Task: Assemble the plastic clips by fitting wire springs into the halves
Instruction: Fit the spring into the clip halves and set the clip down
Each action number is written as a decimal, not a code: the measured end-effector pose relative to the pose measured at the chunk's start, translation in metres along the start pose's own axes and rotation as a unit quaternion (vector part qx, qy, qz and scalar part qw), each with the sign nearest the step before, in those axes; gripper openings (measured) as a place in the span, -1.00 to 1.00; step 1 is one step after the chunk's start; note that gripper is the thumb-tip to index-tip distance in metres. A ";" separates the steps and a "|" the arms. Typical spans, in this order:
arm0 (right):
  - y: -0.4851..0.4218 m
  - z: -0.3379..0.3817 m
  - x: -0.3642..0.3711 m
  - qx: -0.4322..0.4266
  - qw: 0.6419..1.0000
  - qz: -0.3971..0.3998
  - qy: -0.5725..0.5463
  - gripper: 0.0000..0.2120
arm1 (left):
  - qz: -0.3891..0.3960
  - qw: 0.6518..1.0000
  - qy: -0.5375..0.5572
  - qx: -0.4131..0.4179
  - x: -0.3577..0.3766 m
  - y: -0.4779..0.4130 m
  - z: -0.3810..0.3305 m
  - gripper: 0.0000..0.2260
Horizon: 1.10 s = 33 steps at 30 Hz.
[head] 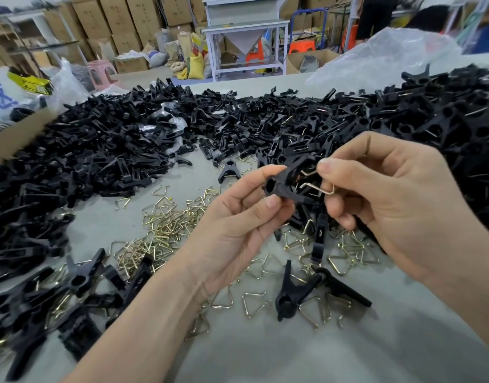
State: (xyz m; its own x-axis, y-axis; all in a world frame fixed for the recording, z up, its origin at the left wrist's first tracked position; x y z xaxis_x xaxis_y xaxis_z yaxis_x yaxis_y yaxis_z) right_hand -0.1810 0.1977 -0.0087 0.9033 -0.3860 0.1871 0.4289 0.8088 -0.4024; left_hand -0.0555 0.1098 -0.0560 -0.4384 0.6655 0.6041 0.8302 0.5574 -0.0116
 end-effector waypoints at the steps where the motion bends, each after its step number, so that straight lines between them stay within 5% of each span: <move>1: 0.000 -0.001 0.000 -0.005 1.000 0.001 0.011 -0.89 | 0.002 1.000 -0.007 -0.001 0.000 0.000 0.000 -0.70; 8: -0.001 -0.009 -0.004 0.010 0.994 -0.003 0.110 -0.86 | -0.029 0.989 -0.144 0.026 -0.006 0.001 -0.002 -0.69; 13: -0.003 -0.016 -0.002 0.180 0.974 0.077 -0.112 -0.83 | -0.066 0.956 -0.274 0.076 0.002 0.005 -0.005 -0.71; 19: -0.002 -0.030 -0.004 0.259 0.945 0.150 -0.134 -0.72 | -0.110 0.924 -0.349 0.110 0.008 0.008 -0.002 -0.71; 26: -0.001 -0.034 -0.004 0.286 0.915 0.194 -0.211 -0.37 | -0.111 0.922 -0.346 0.132 0.003 0.006 0.004 -0.73; 33: 0.002 -0.039 0.001 0.276 0.914 0.193 -0.226 -0.44 | -0.095 0.948 -0.280 0.119 0.000 0.001 0.012 -0.80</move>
State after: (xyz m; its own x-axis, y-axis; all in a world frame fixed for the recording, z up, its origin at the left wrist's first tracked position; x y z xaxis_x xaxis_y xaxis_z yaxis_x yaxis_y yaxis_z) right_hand -0.1792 0.1814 -0.0438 0.8437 0.0973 0.5279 -0.0983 0.9948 -0.0263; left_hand -0.0583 0.1159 -0.0656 -0.7415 0.6641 0.0956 0.6460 0.7452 -0.1654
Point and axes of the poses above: each hand's wrist, its own y-axis away from the middle knuckle, its own x-axis out of the palm, z = x × y, the point moved 3 cm from there along -y, towards the middle knuckle, and after that the axes turned 7 degrees about -x, right-handed, at the moved point
